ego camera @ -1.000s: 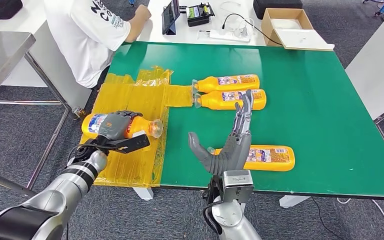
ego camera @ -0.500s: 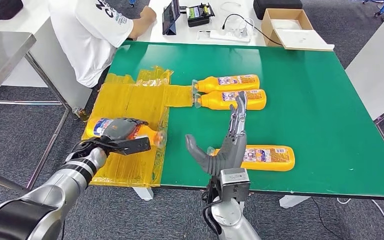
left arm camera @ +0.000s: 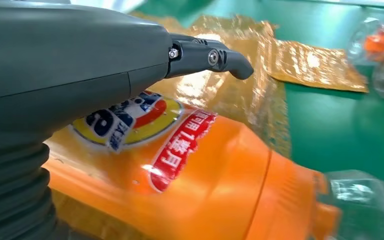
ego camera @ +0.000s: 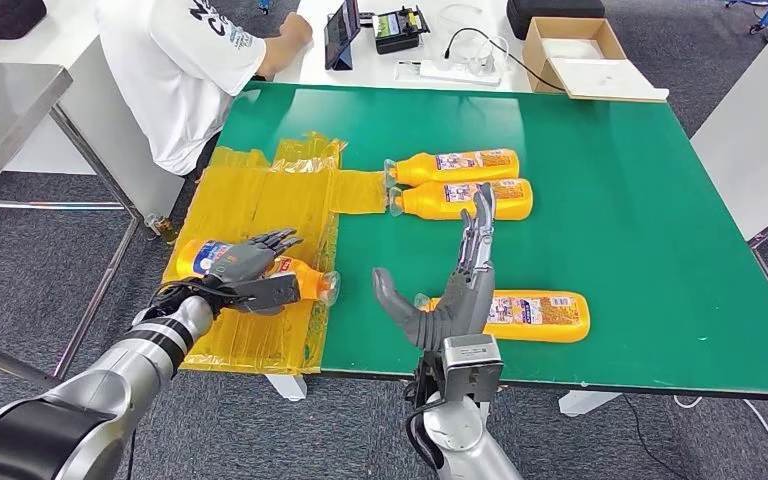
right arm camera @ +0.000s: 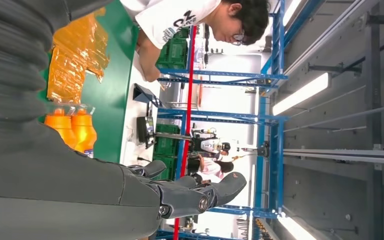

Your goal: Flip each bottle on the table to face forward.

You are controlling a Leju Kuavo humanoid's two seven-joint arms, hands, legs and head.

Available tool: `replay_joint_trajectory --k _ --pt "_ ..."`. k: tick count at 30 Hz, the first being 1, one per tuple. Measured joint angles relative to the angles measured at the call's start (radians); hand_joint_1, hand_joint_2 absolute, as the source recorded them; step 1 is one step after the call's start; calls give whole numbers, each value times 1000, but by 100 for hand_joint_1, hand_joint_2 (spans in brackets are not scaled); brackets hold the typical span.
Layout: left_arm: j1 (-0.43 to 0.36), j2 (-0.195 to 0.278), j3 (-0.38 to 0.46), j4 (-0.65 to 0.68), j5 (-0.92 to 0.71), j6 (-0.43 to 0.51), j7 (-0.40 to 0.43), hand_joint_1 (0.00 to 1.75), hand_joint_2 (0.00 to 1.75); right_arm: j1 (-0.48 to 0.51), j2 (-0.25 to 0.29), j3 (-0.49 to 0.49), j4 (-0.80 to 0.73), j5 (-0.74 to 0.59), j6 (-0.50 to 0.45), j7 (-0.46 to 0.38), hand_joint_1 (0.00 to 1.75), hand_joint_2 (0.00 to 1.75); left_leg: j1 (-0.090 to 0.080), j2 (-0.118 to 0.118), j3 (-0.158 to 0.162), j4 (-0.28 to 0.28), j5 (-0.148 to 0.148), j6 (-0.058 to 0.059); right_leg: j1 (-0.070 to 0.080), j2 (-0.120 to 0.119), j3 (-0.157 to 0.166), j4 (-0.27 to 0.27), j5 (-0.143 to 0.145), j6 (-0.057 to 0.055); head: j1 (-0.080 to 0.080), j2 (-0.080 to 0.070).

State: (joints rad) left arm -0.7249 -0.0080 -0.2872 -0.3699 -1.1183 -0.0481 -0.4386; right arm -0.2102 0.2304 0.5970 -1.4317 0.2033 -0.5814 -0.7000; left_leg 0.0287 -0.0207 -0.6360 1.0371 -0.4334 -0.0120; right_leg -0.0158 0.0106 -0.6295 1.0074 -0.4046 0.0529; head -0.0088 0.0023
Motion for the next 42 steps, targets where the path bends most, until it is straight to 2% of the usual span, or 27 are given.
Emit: replay_joint_trajectory --k 5,14,18,20,22,26,28,31,35,38,42 --pt "-11 -1 5 1 55 -89 -35 0 0 -5 0 1 3 -9 1 0 0 175 0 0 0 0 0 0 0 0 0 0 0 0 0 0" --pt "-26 2 28 5 119 -200 -50 0 0 -13 0 0 23 -15 12 0 0 175 0 0 0 0 0 0 0 0 1 0 0 0 0 0" --pt "-31 7 31 8 129 -222 -56 0 0 -14 0 0 31 -17 14 0 0 175 0 0 0 0 0 0 0 0 1 0 0 0 0 0" --pt "-30 7 36 9 153 -210 -69 0 87 -15 0 0 35 -17 15 0 0 175 0 0 0 0 0 0 0 0 1 0 0 0 0 0" --pt "-20 1 56 4 215 -134 -96 0 175 -16 0 0 40 -13 15 0 0 175 0 0 0 0 0 0 0 0 0 0 0 0 0 0" --pt "25 -45 145 -54 385 166 -168 0 175 -13 2 -1 53 20 17 0 0 175 0 0 0 0 0 0 0 0 0 0 0 0 0 0" --pt "48 -75 190 -105 442 268 -197 0 175 -8 6 -1 64 40 23 0 0 175 0 0 0 0 0 0 0 0 0 0 0 0 0 0" --pt "80 -107 232 -175 494 329 -217 0 175 -2 11 -1 81 61 31 1 0 175 0 0 0 0 0 0 0 0 0 0 0 0 0 0" --pt "175 -140 243 -382 729 454 -227 0 175 0 10 -2 130 138 63 33 0 175 0 1 0 0 -1 0 0 1 -1 0 0 0 0 0" --pt "246 -150 225 -543 835 473 -228 0 175 1 1 -5 176 183 75 51 0 175 0 -1 -1 0 -1 0 0 0 -1 0 -1 0 0 0" --pt "300 -160 208 -668 853 472 -228 0 175 1 -13 -15 210 193 78 54 0 175 0 0 -1 0 -1 0 0 0 -1 0 0 0 0 0"
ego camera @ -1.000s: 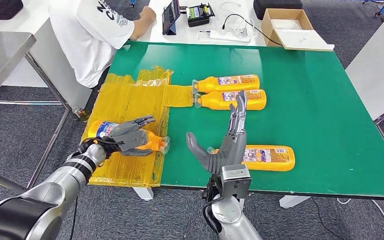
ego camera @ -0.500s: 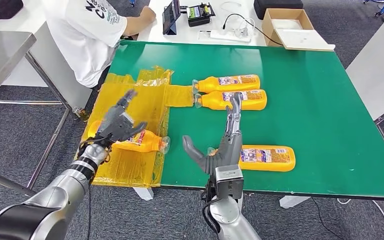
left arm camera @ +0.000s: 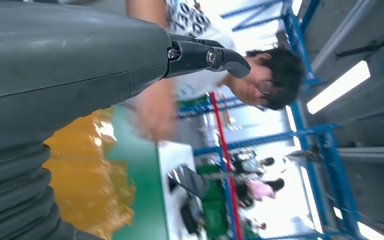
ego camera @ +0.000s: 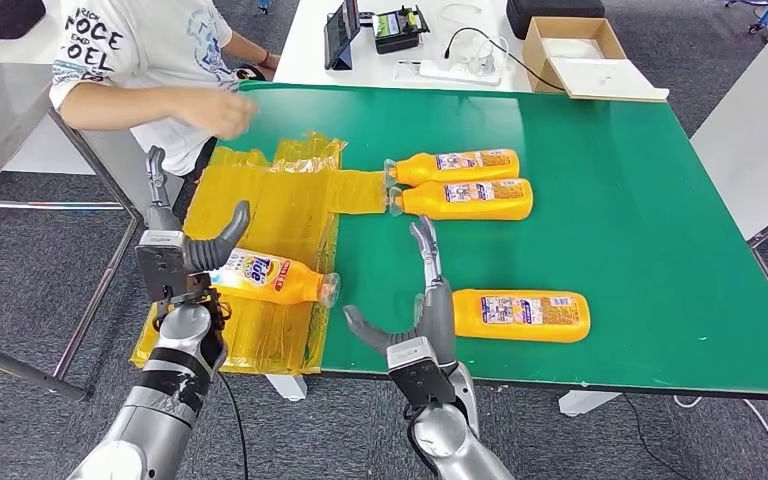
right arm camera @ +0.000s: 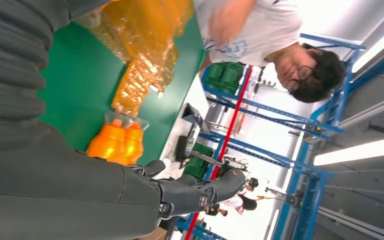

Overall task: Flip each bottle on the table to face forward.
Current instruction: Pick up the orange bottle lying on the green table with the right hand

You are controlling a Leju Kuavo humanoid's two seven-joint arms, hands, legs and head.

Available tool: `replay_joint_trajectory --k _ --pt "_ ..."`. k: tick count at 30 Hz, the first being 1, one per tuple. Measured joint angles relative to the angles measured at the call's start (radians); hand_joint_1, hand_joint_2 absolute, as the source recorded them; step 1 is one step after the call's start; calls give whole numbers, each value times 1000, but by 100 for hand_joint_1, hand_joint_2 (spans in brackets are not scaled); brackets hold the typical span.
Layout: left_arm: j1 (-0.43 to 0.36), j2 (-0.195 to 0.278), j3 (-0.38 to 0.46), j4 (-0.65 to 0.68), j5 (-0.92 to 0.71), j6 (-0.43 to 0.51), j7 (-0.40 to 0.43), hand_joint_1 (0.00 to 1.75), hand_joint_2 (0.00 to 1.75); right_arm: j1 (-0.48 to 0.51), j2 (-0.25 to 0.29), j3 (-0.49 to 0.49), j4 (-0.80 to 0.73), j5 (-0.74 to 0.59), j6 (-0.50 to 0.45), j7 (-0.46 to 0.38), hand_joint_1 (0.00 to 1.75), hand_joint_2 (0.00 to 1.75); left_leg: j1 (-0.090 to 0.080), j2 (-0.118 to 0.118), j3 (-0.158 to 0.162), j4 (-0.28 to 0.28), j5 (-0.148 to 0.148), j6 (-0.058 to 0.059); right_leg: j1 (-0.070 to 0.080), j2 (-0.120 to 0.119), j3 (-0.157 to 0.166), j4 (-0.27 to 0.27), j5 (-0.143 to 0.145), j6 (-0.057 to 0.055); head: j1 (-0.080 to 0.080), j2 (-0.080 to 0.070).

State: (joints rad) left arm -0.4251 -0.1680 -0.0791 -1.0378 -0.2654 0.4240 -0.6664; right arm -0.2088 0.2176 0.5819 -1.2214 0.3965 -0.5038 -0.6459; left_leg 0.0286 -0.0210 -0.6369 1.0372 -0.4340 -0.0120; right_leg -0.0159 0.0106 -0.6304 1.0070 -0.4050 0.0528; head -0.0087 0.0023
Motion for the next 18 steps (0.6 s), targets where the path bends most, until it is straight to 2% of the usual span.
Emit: replay_joint_trajectory --k 7,10,14,18 --pt "23 -5 -10 -74 14 -10 0 0 175 0 -6 -7 19 16 2 9 0 175 0 0 0 0 0 0 0 0 0 0 0 0 0 0" --pt "31 -10 -9 -87 70 -71 1 0 175 0 -19 -16 23 90 -2 71 0 175 0 0 0 0 0 0 0 0 0 0 0 0 0 0" --pt "76 -22 -8 -103 118 -164 23 0 175 4 -88 -75 16 235 33 217 0 175 -1 0 0 0 0 0 -1 0 1 0 0 0 0 0" --pt "134 -24 -1 -112 98 -187 41 0 175 9 -194 -170 -11 359 166 348 0 175 -4 0 0 0 -1 1 -3 0 1 -1 0 1 0 0"
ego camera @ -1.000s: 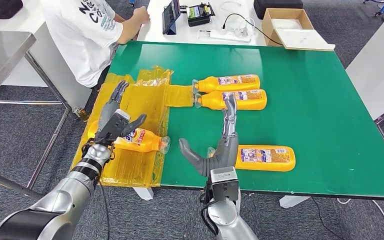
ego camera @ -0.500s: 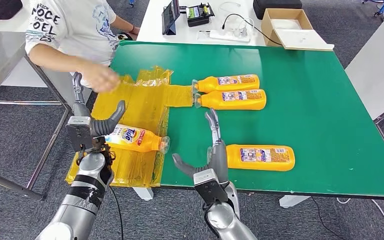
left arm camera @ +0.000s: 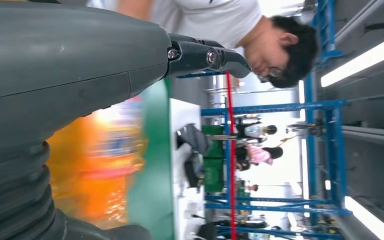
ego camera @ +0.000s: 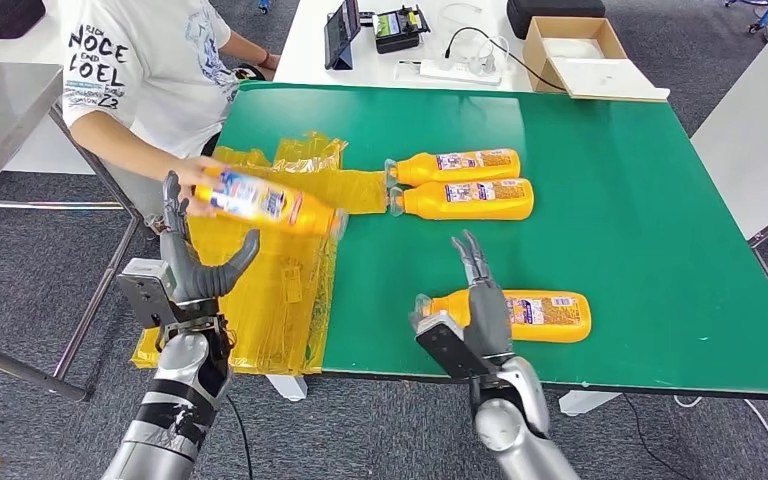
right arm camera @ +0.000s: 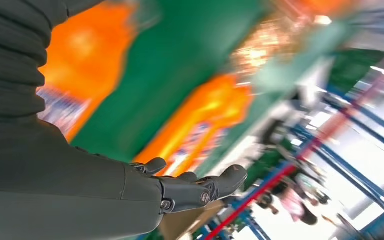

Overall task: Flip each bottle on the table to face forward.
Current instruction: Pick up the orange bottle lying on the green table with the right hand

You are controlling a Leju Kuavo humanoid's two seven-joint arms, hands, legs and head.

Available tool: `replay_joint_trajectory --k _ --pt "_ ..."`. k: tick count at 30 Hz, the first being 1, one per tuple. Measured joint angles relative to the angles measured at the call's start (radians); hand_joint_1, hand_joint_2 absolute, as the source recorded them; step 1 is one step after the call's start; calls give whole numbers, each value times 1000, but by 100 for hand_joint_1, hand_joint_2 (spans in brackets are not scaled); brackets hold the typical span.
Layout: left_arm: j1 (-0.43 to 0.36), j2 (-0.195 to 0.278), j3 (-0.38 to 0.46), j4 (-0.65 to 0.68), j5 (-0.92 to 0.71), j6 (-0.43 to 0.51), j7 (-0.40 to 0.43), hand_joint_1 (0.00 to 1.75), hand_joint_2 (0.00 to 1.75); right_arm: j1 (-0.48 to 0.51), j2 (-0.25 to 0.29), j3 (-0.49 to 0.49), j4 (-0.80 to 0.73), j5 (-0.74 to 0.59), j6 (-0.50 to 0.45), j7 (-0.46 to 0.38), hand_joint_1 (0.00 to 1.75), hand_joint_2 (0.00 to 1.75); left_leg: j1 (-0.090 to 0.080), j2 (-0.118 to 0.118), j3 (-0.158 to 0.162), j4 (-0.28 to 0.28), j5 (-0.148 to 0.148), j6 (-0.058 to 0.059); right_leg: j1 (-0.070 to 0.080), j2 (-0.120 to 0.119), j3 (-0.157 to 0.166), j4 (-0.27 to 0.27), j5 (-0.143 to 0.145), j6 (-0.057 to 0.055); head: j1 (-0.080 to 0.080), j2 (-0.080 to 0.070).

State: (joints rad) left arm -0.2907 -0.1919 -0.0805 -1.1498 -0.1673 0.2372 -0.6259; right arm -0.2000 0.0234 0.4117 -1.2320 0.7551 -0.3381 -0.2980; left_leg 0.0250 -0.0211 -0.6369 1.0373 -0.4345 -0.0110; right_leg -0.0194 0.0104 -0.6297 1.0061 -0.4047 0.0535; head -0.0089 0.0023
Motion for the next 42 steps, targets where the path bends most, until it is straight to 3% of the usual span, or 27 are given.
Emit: replay_joint_trajectory --k 5,10,19,29,38,42 --pt "47 5 18 5 -48 -52 18 0 175 -18 -111 -89 4 37 176 75 0 175 0 0 0 0 0 0 0 0 0 0 0 0 0 0" --pt "62 6 19 35 -94 -84 25 0 175 -58 -163 -128 72 34 216 84 0 175 0 0 0 0 0 0 0 0 0 0 0 0 0 0" --pt "60 6 18 88 -117 -101 20 0 175 -141 -178 -129 209 22 303 103 0 175 0 0 0 0 0 0 0 0 0 0 0 0 0 0" --pt "32 0 5 137 -136 -107 3 0 175 -299 -182 -48 415 4 398 75 0 175 0 1 2 0 1 1 0 0 1 0 1 1 0 0" --pt "26 0 -2 155 -136 -107 1 0 175 -334 -185 -20 466 -3 410 69 0 175 0 0 3 0 1 1 0 0 2 0 1 2 0 0" --pt "23 0 -3 163 -135 -114 1 0 175 -351 -197 -7 479 -28 470 48 0 175 0 0 3 0 2 2 0 0 2 0 1 2 0 0"
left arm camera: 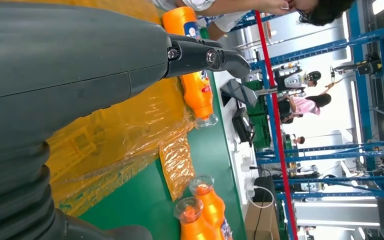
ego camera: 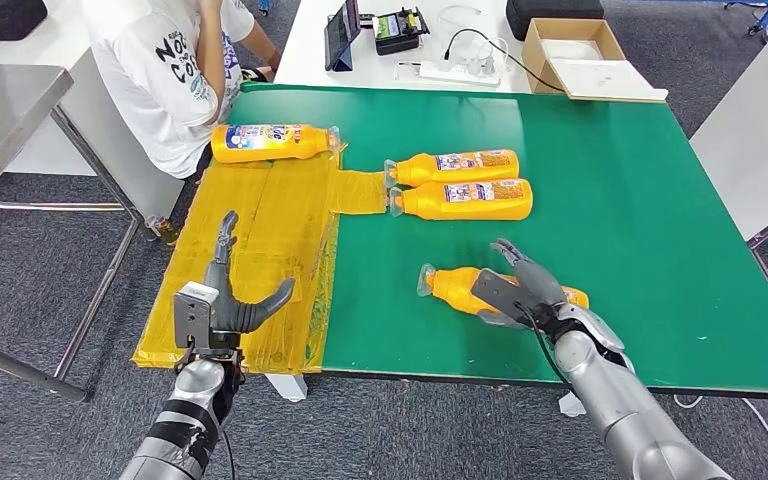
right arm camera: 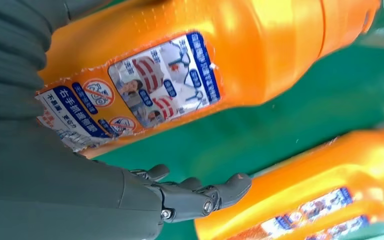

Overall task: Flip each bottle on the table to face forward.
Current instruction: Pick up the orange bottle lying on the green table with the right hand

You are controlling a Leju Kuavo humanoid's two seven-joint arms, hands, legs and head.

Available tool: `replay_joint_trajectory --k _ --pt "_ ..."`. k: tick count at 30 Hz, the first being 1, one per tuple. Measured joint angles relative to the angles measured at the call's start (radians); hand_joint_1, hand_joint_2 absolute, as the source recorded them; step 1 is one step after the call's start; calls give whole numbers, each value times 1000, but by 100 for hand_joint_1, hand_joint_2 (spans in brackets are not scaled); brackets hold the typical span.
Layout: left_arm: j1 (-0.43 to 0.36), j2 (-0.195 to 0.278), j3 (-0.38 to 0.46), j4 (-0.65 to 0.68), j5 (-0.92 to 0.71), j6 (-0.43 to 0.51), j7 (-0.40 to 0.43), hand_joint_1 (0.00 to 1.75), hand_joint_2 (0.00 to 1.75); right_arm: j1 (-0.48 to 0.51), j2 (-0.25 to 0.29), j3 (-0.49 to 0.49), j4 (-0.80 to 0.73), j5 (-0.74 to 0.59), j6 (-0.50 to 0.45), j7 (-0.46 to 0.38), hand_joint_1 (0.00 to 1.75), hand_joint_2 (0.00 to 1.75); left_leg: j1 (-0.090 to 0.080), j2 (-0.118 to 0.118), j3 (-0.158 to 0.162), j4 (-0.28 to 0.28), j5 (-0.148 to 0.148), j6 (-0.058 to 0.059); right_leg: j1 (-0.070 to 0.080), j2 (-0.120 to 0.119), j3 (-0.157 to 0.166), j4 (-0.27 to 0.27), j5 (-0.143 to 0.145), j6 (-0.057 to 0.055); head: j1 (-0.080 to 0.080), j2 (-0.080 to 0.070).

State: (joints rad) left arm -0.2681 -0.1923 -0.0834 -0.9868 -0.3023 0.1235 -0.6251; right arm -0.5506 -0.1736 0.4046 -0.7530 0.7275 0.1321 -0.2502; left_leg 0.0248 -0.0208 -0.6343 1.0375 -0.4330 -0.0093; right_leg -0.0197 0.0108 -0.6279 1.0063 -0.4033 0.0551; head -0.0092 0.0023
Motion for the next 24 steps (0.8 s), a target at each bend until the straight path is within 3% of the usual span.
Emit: replay_joint_trajectory --k 6,15,24 --pt "-6 0 0 18 16 -4 -8 0 175 -27 -61 51 2 -55 78 -16 0 175 0 -1 0 0 1 1 0 0 1 0 0 0 0 0" --pt "-1 3 0 22 26 0 -6 0 175 21 -163 147 -144 -67 74 62 0 175 0 -1 -1 0 0 1 0 0 1 0 0 1 0 0" --pt "1 3 1 22 27 7 -1 0 175 71 -200 198 -246 -59 38 120 0 175 0 -1 -1 0 0 1 0 0 0 0 0 1 0 0"
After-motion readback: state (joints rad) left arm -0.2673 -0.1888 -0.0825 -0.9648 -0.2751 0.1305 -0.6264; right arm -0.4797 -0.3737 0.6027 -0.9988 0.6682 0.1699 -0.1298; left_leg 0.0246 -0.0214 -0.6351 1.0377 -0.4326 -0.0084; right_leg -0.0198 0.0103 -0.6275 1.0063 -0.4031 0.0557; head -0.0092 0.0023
